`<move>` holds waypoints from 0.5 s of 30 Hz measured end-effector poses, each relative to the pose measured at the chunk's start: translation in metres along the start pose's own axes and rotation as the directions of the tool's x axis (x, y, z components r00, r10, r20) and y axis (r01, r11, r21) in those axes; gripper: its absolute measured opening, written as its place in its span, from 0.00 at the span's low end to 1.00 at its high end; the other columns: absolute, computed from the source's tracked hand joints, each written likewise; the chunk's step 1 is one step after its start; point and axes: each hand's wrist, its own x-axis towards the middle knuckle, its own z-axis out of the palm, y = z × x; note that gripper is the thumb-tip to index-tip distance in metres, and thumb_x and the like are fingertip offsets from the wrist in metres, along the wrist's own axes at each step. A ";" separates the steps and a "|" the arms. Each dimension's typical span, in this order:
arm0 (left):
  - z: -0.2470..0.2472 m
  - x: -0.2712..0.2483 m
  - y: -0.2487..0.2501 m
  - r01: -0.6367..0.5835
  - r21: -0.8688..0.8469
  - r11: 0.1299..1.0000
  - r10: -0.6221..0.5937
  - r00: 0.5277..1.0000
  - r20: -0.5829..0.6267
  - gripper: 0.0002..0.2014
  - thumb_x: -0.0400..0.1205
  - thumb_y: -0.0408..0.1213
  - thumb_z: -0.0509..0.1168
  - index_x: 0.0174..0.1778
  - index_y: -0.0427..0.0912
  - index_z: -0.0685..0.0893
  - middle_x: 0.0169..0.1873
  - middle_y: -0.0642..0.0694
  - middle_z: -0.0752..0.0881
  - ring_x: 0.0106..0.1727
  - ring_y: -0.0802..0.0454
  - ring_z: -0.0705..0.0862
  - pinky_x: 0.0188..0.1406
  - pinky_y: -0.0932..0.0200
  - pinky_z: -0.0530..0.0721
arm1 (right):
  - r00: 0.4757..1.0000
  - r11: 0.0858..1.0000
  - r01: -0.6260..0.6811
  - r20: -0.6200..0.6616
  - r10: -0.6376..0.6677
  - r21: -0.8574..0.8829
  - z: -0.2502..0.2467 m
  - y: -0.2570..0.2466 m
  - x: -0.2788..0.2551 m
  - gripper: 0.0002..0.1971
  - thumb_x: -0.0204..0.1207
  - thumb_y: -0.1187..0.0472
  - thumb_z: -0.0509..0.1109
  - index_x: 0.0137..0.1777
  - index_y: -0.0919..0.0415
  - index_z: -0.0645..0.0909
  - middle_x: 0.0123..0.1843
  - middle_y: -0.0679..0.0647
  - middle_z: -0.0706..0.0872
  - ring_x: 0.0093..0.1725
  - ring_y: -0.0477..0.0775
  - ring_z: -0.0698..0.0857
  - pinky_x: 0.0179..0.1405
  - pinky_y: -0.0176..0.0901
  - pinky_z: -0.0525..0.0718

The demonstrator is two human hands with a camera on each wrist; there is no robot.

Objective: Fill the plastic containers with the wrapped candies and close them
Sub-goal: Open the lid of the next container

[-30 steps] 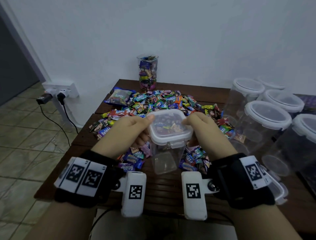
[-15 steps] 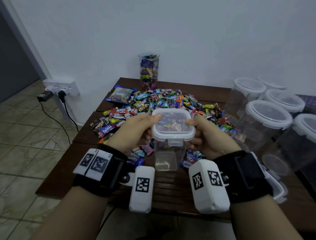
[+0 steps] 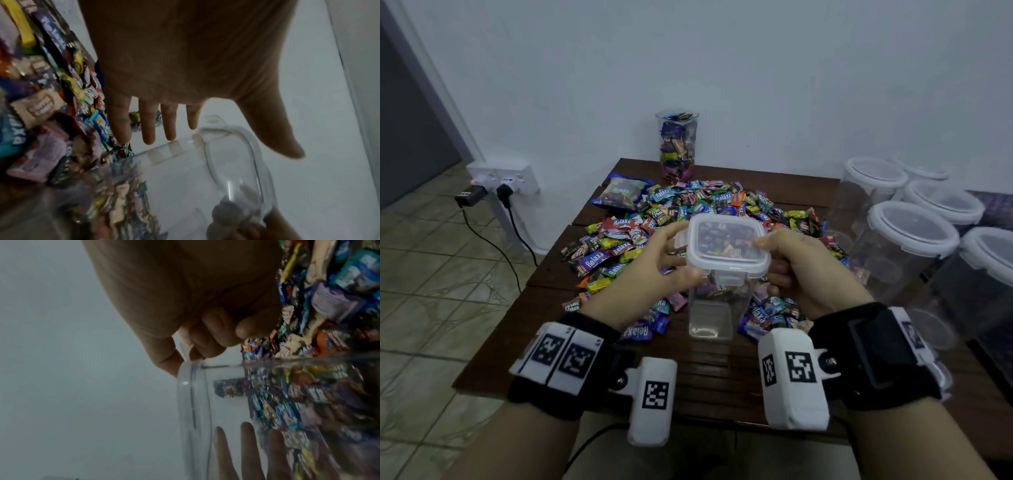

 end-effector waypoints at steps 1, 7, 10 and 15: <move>0.002 -0.001 -0.001 -0.016 0.005 1.000 0.016 0.999 0.044 0.37 0.61 0.52 0.78 0.65 0.66 0.68 0.63 0.67 0.78 0.62 0.70 0.79 0.58 0.64 0.81 | 1.000 0.999 0.018 0.005 -0.018 -0.040 -0.001 -0.001 -0.001 0.20 0.79 0.64 0.63 0.25 0.53 0.65 0.19 0.46 0.59 0.18 0.46 0.57 0.20 0.37 0.63; 0.015 0.006 -0.004 -0.096 0.097 0.991 0.092 0.995 0.038 0.30 0.68 0.29 0.78 0.67 0.45 0.79 0.58 0.59 0.86 0.58 0.70 0.83 0.51 0.78 0.77 | 0.988 0.958 0.149 0.002 -0.154 -0.247 0.004 -0.007 -0.007 0.25 0.83 0.59 0.62 0.21 0.53 0.71 0.16 0.43 0.64 0.17 0.43 0.61 0.24 0.40 0.64; 0.013 0.012 -0.007 -0.099 0.121 0.988 0.095 0.995 0.041 0.33 0.67 0.29 0.79 0.67 0.50 0.78 0.59 0.61 0.85 0.61 0.68 0.82 0.55 0.75 0.77 | 0.974 0.950 0.224 0.031 -0.223 -0.217 0.007 -0.018 -0.010 0.24 0.83 0.61 0.61 0.21 0.53 0.73 0.17 0.43 0.66 0.17 0.43 0.63 0.24 0.41 0.66; 0.011 0.014 -0.009 -0.008 0.135 0.991 0.003 0.999 0.042 0.37 0.64 0.36 0.82 0.64 0.62 0.71 0.60 0.59 0.80 0.61 0.63 0.80 0.57 0.59 0.83 | 0.927 0.920 0.369 -0.017 -0.374 -0.130 0.009 -0.053 -0.009 0.22 0.82 0.64 0.62 0.23 0.55 0.71 0.16 0.45 0.65 0.15 0.44 0.62 0.17 0.34 0.69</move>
